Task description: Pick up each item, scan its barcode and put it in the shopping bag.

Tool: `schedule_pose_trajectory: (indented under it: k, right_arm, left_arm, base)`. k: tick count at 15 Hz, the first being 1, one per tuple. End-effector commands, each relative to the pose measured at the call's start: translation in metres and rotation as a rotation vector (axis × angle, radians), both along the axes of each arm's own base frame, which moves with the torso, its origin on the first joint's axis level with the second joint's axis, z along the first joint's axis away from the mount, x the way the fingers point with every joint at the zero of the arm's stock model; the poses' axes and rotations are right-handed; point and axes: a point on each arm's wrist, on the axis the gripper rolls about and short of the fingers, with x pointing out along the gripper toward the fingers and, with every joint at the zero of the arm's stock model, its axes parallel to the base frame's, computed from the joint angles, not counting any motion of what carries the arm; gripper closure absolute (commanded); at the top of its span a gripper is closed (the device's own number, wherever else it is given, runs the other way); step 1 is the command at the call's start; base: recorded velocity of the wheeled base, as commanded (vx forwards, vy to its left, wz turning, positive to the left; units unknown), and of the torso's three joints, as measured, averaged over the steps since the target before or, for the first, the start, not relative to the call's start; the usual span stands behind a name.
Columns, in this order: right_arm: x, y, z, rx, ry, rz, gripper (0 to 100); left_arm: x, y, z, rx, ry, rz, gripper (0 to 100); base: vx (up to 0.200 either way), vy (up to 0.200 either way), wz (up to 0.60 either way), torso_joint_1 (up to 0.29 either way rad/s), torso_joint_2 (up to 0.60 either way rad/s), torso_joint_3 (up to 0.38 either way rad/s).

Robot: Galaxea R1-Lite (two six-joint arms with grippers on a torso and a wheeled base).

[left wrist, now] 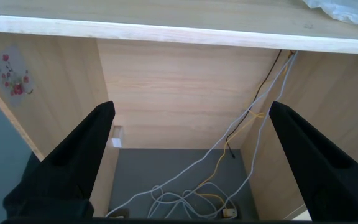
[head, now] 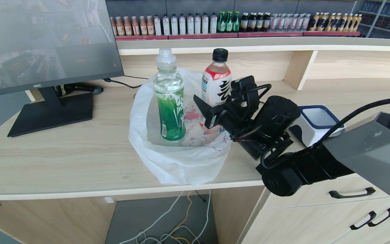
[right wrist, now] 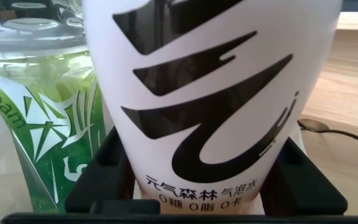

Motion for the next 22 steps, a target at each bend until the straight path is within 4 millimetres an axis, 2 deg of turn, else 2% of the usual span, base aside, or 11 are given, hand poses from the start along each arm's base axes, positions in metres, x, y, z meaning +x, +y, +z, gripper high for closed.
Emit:
schedule_pose_trajectory:
  k: [1, 8, 18, 22]
  right_arm:
    - [0.003, 0.001, -0.006, -0.008, 0.011, -0.002, 100]
    - [0.009, 0.002, -0.011, -0.019, 0.014, -0.012, 100]
    - [0.014, 0.008, -0.032, -0.050, 0.051, -0.002, 100]
    - [0.013, 0.008, -0.031, -0.049, 0.047, -0.003, 100]
  left_arm:
    - [0.000, 0.000, 0.000, -0.001, 0.000, 0.001, 0]
    - [0.000, 0.000, 0.000, -0.001, 0.000, 0.001, 0]
    - [0.000, 0.000, 0.000, -0.001, 0.000, 0.001, 0]
    - [0.000, 0.000, 0.000, -0.001, 0.000, 0.001, 0]
  base:
    - [0.000, 0.000, 0.00, 0.000, 0.00, 0.000]
    - [0.000, 0.000, 0.00, 0.000, 0.00, 0.000]
    - [0.000, 0.000, 0.00, 0.000, 0.00, 0.000]
    - [0.000, 0.000, 0.00, 0.000, 0.00, 0.000]
